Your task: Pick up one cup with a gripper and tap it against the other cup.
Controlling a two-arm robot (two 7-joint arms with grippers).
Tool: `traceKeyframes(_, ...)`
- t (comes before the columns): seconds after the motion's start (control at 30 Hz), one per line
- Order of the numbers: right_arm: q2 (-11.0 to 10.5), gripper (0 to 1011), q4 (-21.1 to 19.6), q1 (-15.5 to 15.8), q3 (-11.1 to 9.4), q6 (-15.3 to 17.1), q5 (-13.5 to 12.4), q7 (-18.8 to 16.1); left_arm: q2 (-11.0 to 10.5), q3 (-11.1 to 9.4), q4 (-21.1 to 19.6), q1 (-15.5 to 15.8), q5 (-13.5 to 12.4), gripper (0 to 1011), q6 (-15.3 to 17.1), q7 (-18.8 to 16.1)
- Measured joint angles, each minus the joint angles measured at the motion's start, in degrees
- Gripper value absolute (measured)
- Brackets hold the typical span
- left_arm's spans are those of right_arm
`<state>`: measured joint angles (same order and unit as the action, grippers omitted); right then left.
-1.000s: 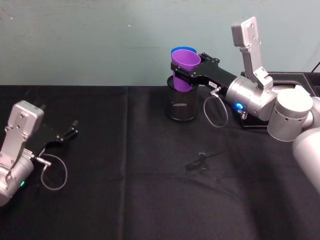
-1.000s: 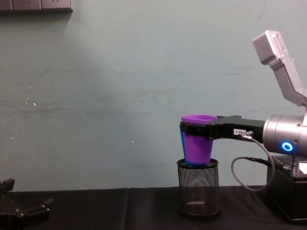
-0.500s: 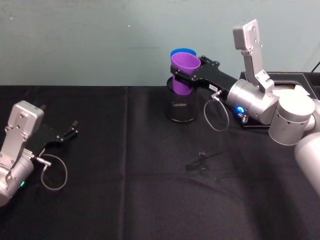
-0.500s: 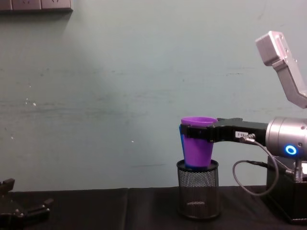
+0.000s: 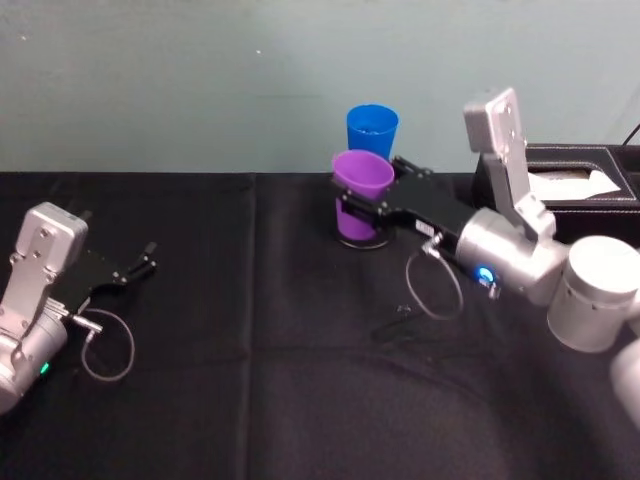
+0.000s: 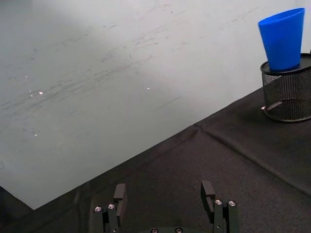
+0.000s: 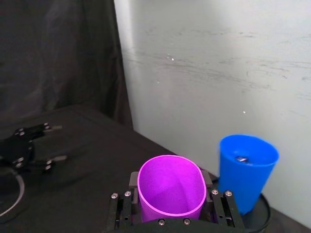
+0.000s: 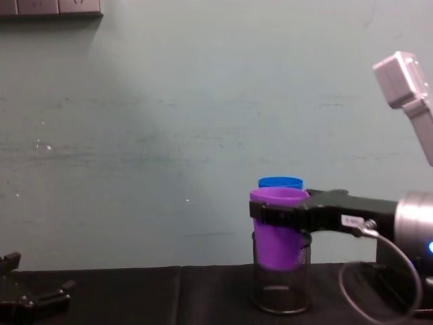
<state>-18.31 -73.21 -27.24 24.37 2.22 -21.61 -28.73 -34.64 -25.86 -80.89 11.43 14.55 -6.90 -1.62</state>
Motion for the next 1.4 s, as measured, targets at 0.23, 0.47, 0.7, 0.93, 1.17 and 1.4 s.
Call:
traceKeyframes(0.23, -3.6, 729, -8.15, 7.9, -0.84, -0.06, -0.22, 2.24, 0.0, 0.0, 0.0, 0.0, 0.0, 1000, 0.0, 0.0)
traceKeyframes(0.47, -5.65, 729, -12.37, 14.79, -1.69, -3.25, 1.01, 4.24, 0.0, 0.01, 0.0, 0.0, 0.0, 1000, 0.0, 0.0)
traceKeyframes(0.7, -5.27, 729, -11.38, 18.03, -2.62, -7.84, 2.58, 4.81, 0.0, 0.0, 0.0, 0.0, 0.0, 1000, 0.0, 0.0)
traceKeyframes(0.93, -4.06, 729, -8.6, 18.76, -3.03, -9.49, 3.95, 5.08, 0.0, 0.01, 0.0, 0.0, 0.0, 1000, 0.0, 0.0)
traceKeyframes(1.17, -2.53, 729, -5.24, 18.74, -3.32, -11.01, 5.07, 4.81, 0.0, 0.0, 0.0, 0.0, 0.0, 1000, 0.0, 0.0)
traceKeyframes(1.4, -1.82, 729, -4.29, 18.7, -3.65, -12.06, 5.38, 4.47, 0.0, 0.0, 0.0, 0.0, 0.0, 1000, 0.0, 0.0)
